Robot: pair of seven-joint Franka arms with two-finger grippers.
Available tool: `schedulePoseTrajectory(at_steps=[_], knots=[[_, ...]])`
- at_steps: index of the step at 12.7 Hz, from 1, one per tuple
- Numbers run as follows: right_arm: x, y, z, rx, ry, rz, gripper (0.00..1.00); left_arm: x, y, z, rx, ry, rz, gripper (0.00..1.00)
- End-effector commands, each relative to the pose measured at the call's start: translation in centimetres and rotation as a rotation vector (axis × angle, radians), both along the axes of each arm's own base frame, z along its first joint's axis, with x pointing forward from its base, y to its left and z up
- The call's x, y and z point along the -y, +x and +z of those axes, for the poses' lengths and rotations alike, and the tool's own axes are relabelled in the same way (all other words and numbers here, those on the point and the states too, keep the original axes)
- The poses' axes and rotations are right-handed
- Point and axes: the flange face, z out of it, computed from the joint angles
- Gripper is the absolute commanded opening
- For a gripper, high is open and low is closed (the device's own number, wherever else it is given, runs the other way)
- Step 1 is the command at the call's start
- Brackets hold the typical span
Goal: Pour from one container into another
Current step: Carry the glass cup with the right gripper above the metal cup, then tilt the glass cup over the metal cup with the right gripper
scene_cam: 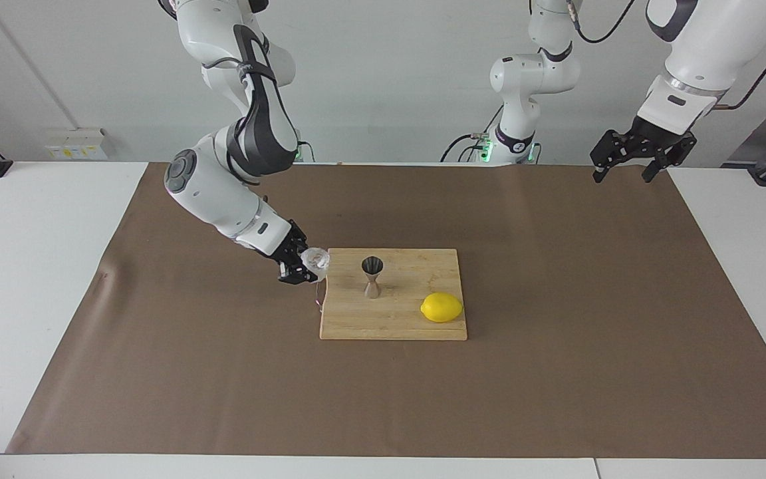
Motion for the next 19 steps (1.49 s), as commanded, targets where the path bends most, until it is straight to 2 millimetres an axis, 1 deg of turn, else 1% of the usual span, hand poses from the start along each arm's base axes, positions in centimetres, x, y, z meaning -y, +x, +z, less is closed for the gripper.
schedulePoseTrajectory(at_steps=[1, 3, 4, 6, 8, 10, 11, 12, 14, 15, 16, 17, 19], knots=[[-1.7, 0.6, 1.7, 0.006, -0.069, -0.019, 0.27, -0.2, -0.9, 0.1, -0.006, -0.006, -0.001, 1.00], [-3.8, 0.8, 2.6, 0.001, -0.132, -0.033, 0.27, -0.2, -0.9, 0.1, -0.006, -0.006, -0.001, 1.00], [-5.1, 0.6, 2.7, -0.007, -0.146, -0.036, 0.27, -0.2, -0.9, 0.1, -0.006, -0.006, -0.001, 1.00], [-6.3, 0.7, 2.7, -0.004, -0.183, -0.048, 0.27, -0.2, -0.9, 0.1, -0.006, -0.006, -0.001, 1.00], [-8.7, 0.5, 2.8, 0.001, -0.204, -0.037, 0.27, -0.2, -0.9, 0.1, -0.006, -0.006, -0.001, 1.00], [-9.3, 0.5, 2.5, 0.011, -0.253, -0.036, 0.27, -0.2, -0.9, 0.1, -0.006, -0.006, -0.001, 1.00], [-10.6, 0.0, 2.4, 0.025, -0.288, -0.013, 0.27, -0.2, -0.9, 0.0, -0.008, -0.008, -0.001, 1.00], [-11.1, -0.2, 2.5, 0.036, -0.308, -0.005, 0.27, -0.3, -0.9, 0.1, -0.006, -0.006, 0.001, 1.00], [-11.3, -0.2, 2.5, 0.050, -0.331, 0.002, 0.27, -0.2, -0.9, 0.1, -0.006, -0.006, -0.001, 1.00], [-12.6, -0.8, 2.5, 0.063, -0.353, 0.021, 0.27, -0.2, -0.9, 0.1, -0.006, -0.006, -0.001, 1.00], [-13.3, -1.1, 2.5, 0.086, -0.381, 0.036, 0.27, -0.2, -0.9, 0.1, -0.006, -0.006, -0.001, 1.00], [-13.6, -1.2, 2.7, 0.099, -0.405, 0.027, 0.27, -0.2, -0.9, 0.1, -0.006, -0.006, -0.001, 1.00], [-13.6, -1.2, 2.7, 0.118, -0.441, 0.035, 0.27, -0.2, -0.9, 0.1, -0.006, -0.006, -0.001, 1.00]])
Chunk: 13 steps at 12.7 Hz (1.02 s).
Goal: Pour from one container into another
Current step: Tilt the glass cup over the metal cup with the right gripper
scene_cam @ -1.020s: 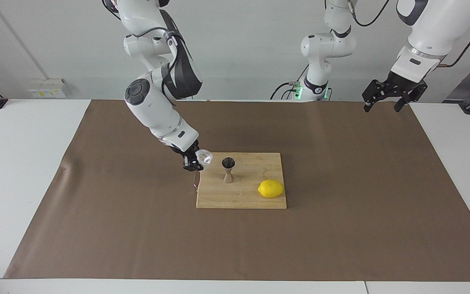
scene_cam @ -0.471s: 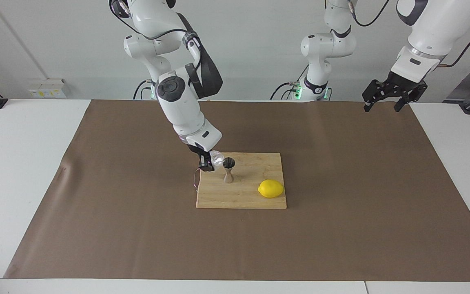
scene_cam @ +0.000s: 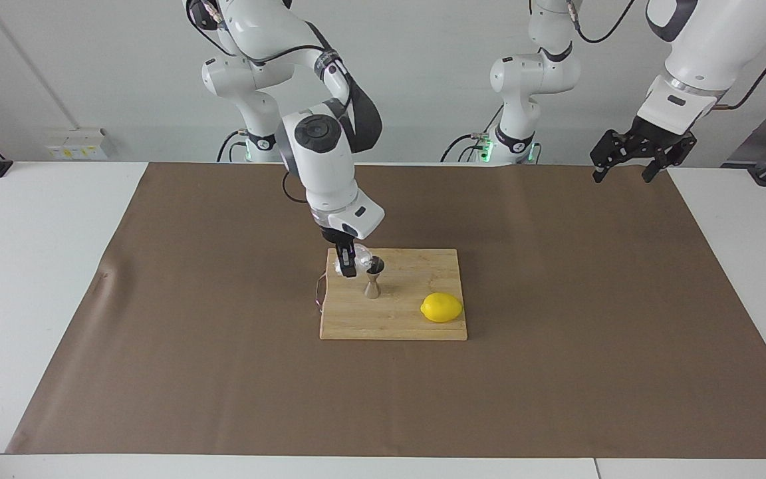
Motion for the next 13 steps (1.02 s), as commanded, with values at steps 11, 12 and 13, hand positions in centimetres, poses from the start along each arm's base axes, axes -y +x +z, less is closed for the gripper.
schedulePoseTrajectory(at_steps=[11, 12, 13], knots=[[-2.1, -0.6, 0.5, 0.101, -0.171, 0.078, 0.27, -0.2, -0.9, 0.1, -0.005, -0.006, -0.001, 1.00], [-2.6, -0.9, 0.5, 0.104, -0.181, 0.088, 0.27, -0.2, -0.9, 0.1, -0.005, -0.006, -0.001, 1.00], [-2.5, -0.9, 0.7, 0.107, -0.183, 0.091, 0.27, -0.2, -0.9, 0.1, -0.006, -0.008, -0.001, 1.00]])
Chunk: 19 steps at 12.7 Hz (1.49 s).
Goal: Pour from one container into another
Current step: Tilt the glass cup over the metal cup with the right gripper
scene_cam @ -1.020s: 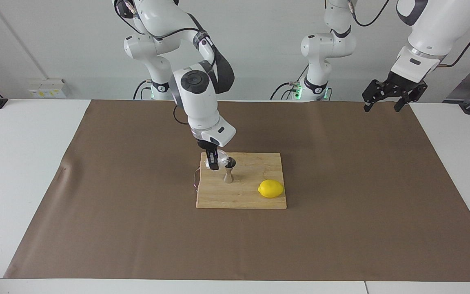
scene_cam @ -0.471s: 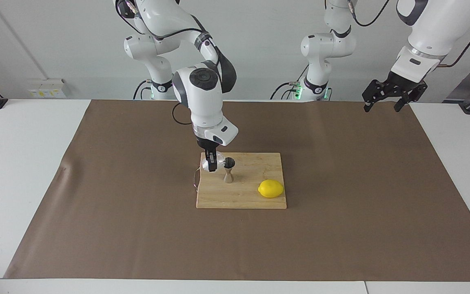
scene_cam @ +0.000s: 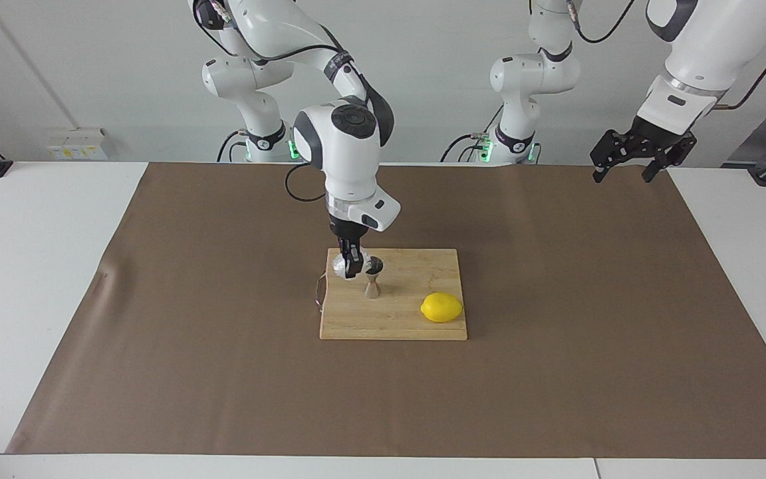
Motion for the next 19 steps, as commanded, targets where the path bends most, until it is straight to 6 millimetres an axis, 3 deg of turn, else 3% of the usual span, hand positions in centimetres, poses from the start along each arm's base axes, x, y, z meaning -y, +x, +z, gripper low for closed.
schedulePoseTrajectory(at_steps=[1, 11, 19], knots=[[-0.3, 0.0, 0.4, 0.025, -0.041, 0.005, 0.27, -0.2, -0.9, 0.1, -0.005, -0.006, -0.001, 1.00], [-2.3, -1.5, 1.2, 0.079, -0.114, 0.055, 0.27, -0.2, -0.9, 0.1, -0.005, -0.006, -0.001, 1.00], [-1.9, -1.7, 2.0, 0.096, -0.134, 0.060, 0.27, -0.2, -0.9, 0.1, -0.005, -0.008, -0.001, 1.00]])
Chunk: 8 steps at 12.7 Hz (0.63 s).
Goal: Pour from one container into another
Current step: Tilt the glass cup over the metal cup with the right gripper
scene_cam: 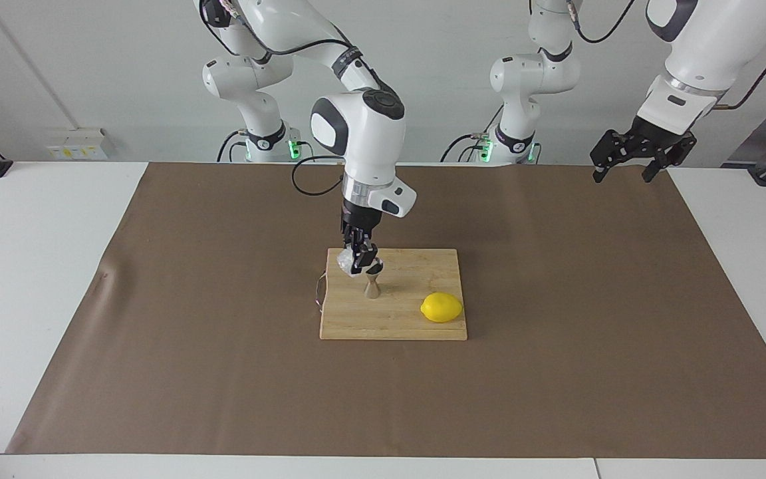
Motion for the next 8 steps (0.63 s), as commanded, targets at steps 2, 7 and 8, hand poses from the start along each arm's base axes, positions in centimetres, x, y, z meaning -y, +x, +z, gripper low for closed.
schedulePoseTrajectory(at_steps=[2, 7, 8], knots=[[0.22, -0.36, 0.67, 0.014, -0.027, -0.016, 0.27, -0.24, -0.89, 0.08, -0.005, -0.006, -0.001, 1.00], [0.87, -0.36, 0.42, 0.005, 0.000, -0.064, 0.27, -0.22, -0.89, 0.08, -0.005, -0.008, -0.001, 1.00], [0.72, -0.42, 0.30, -0.008, 0.024, -0.081, 0.27, -0.24, -0.89, 0.08, -0.005, -0.006, -0.001, 1.00]])
